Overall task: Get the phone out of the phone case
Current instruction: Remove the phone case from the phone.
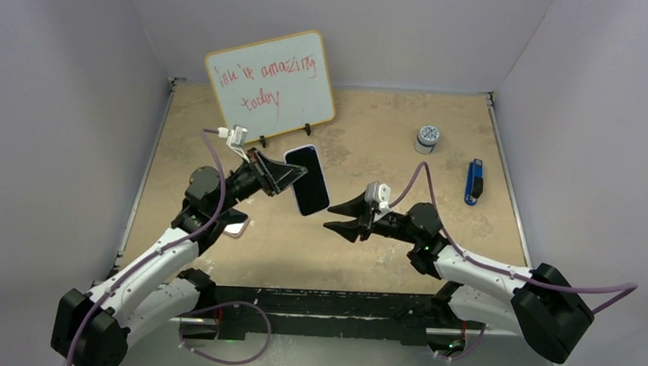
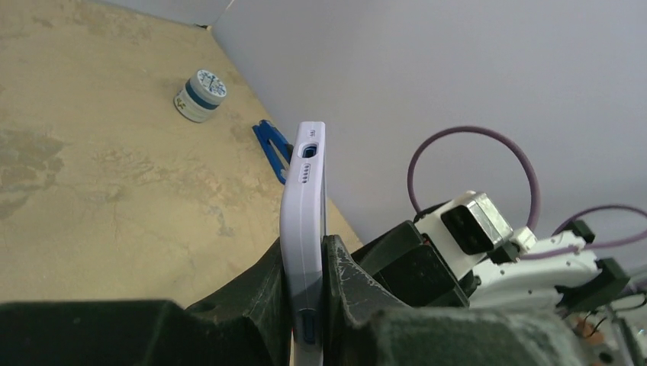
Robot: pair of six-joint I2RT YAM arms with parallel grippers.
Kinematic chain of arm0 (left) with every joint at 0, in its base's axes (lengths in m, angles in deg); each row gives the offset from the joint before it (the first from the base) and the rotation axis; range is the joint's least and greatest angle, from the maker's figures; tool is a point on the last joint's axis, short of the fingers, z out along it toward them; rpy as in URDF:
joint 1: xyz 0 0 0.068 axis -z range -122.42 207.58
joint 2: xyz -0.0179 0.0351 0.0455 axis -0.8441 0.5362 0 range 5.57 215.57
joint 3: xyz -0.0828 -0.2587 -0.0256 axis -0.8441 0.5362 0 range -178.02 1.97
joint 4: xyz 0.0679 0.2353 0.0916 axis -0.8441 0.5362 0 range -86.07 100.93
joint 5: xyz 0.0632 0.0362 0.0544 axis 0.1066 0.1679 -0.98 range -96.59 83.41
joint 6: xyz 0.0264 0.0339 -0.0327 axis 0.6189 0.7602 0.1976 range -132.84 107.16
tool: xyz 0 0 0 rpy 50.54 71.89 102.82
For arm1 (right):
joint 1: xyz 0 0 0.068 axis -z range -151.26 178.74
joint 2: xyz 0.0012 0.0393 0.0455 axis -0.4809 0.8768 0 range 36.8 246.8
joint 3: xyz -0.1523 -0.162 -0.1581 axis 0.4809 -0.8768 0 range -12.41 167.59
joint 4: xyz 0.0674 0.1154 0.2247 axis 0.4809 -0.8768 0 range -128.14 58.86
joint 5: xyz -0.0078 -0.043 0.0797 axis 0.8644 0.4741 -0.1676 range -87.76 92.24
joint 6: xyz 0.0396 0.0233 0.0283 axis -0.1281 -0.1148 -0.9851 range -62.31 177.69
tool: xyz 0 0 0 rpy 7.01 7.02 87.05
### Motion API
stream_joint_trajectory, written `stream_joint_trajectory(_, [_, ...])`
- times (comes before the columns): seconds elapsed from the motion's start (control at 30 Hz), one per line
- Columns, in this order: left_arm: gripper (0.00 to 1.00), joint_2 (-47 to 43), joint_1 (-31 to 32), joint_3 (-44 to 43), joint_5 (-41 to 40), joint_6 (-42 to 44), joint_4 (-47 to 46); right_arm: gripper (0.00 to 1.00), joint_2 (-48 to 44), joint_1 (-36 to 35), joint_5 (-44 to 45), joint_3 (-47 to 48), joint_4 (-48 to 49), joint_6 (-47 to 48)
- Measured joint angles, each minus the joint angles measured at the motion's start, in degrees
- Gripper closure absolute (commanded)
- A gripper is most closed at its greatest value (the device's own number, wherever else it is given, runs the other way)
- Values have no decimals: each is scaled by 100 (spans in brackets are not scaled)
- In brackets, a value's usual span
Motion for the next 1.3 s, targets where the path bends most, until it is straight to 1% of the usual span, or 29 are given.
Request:
stream_joint_trajectory(0.17, [100, -129, 0, -632, 647, 973, 651, 52, 9, 0, -76, -24, -66, 68])
stream_joint_trajectory(0.3, [100, -140, 0, -876, 1082, 1523, 1032, 50, 155, 0, -175, -26, -61, 68])
stream_joint_trajectory(0.53, [100, 46, 0, -1056, 1794, 2090, 1458, 46, 243, 0, -286, -31, 85, -11])
stream_joint_trajectory(0.87, [100, 337, -2, -1176, 2686, 2238, 1403, 48, 323, 0, -503, -31, 400, -343])
stream_joint_trajectory(1.3, [100, 472, 0, -1180, 3077, 2238, 1193, 49, 323, -11, -914, 232, 219, -466])
